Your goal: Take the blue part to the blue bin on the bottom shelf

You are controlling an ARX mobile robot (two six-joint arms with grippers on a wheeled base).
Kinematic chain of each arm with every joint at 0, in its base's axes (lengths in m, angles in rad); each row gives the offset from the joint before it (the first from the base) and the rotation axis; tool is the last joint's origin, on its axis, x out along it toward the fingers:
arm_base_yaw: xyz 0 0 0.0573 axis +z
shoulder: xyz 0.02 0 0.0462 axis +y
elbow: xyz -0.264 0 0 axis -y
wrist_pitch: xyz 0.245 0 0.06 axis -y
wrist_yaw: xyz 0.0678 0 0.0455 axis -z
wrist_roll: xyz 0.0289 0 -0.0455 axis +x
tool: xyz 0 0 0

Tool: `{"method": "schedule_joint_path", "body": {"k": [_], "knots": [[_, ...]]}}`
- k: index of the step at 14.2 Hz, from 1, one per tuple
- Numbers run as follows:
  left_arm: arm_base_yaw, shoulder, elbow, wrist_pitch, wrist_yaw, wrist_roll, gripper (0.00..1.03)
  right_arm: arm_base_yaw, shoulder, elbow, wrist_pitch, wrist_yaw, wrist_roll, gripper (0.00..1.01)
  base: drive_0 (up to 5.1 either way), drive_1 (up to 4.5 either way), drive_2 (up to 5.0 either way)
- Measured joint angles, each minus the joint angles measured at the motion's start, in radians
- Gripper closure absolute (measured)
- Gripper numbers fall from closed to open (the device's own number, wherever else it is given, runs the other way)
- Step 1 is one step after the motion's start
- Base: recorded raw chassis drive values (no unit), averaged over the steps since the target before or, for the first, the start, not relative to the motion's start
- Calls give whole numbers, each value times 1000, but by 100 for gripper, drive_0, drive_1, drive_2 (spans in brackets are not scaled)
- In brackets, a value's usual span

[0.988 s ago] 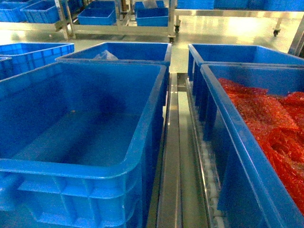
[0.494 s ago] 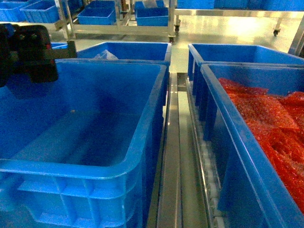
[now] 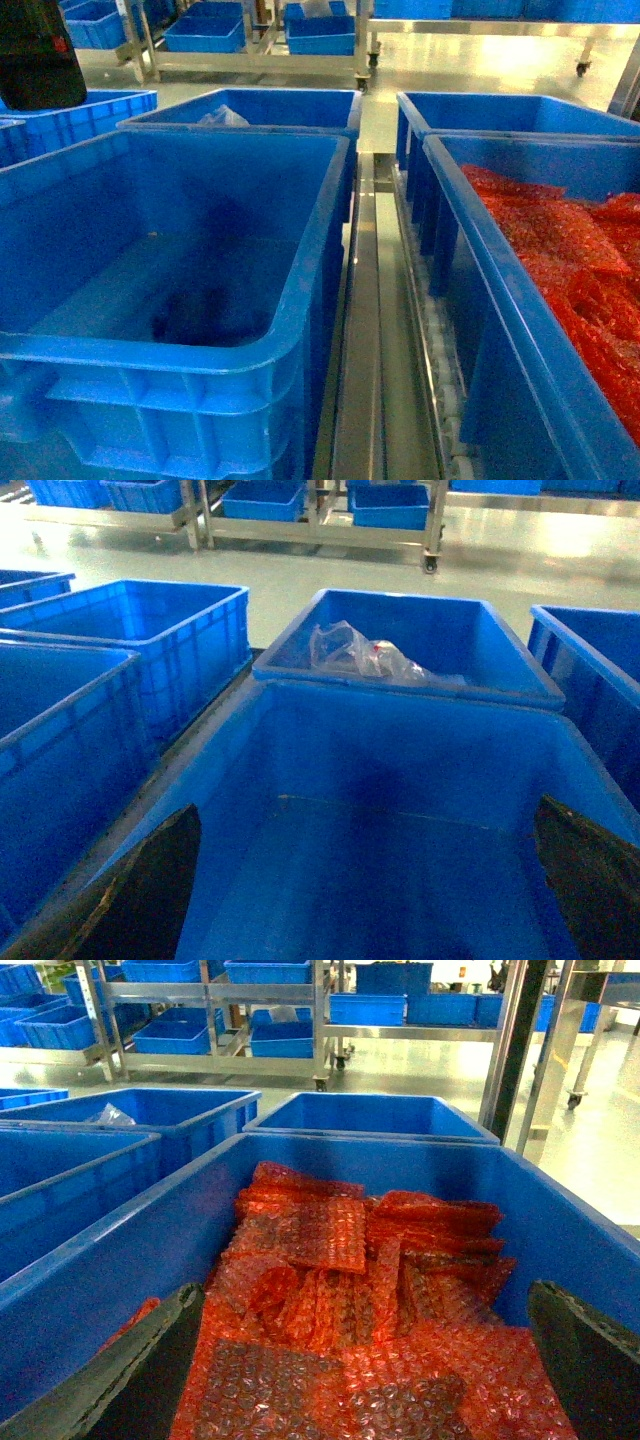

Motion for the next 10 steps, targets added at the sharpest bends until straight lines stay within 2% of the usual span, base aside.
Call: {"method": "schedule_joint_path", "body": {"k": [1, 2, 3, 5, 8, 9, 10], "knots": [[0, 12, 0, -8, 0, 4, 5, 0, 0, 0, 0, 0, 0, 3, 0, 0, 0], [21, 20, -50, 148, 78, 39, 14, 0, 0, 0, 0, 0, 0, 3, 0, 0, 0], [52, -27, -130, 234, 141, 59, 27, 0, 0, 0, -1, 0, 0, 3, 0, 0, 0], [116, -127, -246, 256, 194, 74, 52, 0, 0, 0, 0, 0, 0, 3, 0, 0, 0], [175, -256, -363, 238, 264, 75, 92, 0, 0, 0, 0, 0, 0, 3, 0, 0, 0], [196, -305, -395, 223, 282, 76, 101, 0, 0, 0, 0, 0, 0, 3, 0, 0, 0], [209, -341, -415, 205, 294, 76, 101, 0, 0, 0, 0, 0, 0, 3, 0, 0, 0]]}}
